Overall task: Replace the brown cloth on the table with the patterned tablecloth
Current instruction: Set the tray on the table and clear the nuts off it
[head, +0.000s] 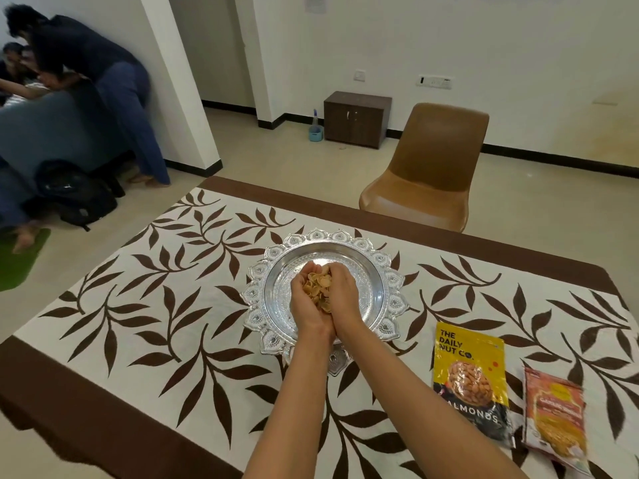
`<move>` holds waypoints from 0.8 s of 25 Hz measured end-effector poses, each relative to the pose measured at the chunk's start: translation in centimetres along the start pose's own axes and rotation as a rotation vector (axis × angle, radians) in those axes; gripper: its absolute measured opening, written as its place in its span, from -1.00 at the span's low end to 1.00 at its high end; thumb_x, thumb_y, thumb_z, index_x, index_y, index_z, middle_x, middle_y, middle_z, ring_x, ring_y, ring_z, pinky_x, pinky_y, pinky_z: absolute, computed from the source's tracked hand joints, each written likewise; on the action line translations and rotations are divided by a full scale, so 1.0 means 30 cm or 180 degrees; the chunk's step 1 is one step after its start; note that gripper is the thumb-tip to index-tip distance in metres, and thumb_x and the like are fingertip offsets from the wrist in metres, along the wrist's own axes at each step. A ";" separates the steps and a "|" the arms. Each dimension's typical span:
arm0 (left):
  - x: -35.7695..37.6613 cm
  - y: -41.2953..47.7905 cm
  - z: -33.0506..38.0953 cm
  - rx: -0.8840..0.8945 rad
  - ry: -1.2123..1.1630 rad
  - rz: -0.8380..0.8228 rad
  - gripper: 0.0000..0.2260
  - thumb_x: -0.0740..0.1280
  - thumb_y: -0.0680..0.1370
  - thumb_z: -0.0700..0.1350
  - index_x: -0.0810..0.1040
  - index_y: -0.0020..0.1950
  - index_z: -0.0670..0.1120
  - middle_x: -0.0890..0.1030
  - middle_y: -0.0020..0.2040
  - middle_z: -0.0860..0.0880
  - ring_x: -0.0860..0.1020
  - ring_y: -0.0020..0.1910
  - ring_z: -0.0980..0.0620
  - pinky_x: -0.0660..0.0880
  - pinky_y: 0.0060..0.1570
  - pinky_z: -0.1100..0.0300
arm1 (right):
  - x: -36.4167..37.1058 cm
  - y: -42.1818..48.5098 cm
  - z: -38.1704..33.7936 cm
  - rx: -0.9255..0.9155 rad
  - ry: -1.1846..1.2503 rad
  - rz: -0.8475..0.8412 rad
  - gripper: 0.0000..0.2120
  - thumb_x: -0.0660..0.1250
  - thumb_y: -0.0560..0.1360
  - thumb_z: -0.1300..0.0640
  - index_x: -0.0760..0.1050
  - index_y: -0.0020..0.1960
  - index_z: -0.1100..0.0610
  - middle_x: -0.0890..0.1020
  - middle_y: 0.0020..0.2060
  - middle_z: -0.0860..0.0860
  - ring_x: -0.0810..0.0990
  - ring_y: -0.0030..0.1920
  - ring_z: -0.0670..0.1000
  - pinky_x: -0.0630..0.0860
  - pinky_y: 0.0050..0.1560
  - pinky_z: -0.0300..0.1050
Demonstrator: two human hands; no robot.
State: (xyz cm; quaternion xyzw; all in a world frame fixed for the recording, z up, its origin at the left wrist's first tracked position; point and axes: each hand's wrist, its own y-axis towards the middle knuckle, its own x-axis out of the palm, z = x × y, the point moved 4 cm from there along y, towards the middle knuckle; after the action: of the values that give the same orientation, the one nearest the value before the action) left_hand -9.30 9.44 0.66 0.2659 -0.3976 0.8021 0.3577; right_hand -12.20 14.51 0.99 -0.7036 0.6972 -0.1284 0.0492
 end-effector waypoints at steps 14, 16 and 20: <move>0.143 -0.366 -0.456 -0.0263 0.1002 -0.0701 -0.84 0.30 0.54 -0.08 0.65 -0.02 -0.08 0.65 0.00 -0.13 0.62 0.02 -0.07 0.53 -0.06 0.13 | -0.605 -0.215 -0.047 -0.0502 -0.0039 0.0808 -0.81 0.23 0.55 -0.03 0.51 -0.16 0.02 0.62 -0.21 0.04 0.62 -0.10 0.09 0.59 -0.04 0.15; 0.140 -0.469 -0.580 -0.0408 0.1193 -0.0811 -0.83 0.29 0.54 -0.04 0.66 -0.03 -0.05 0.66 0.02 -0.12 0.63 0.03 -0.05 0.55 -0.03 0.11 | -0.756 -0.309 -0.041 -0.0561 -0.0085 0.1067 -0.79 0.22 0.55 -0.06 0.50 -0.15 0.03 0.61 -0.23 0.03 0.61 -0.13 0.07 0.58 -0.05 0.19; 0.047 -0.726 -0.940 -0.1063 0.1574 -0.1107 -0.71 0.19 0.57 0.20 0.59 0.16 0.14 0.54 0.24 0.23 0.51 0.11 0.35 0.47 0.20 -0.17 | -1.081 -0.606 0.022 -0.0542 -0.0138 0.1460 -0.74 0.13 0.62 -0.01 0.39 -0.24 -0.05 0.50 -0.29 -0.08 0.49 -0.20 -0.11 0.47 0.05 0.00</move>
State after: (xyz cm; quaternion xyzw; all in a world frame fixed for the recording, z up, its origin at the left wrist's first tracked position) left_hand 2.95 42.61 -3.88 0.0650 -0.3734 0.6931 0.6132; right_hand 5.74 47.09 1.22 -0.5311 0.8457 -0.0395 0.0325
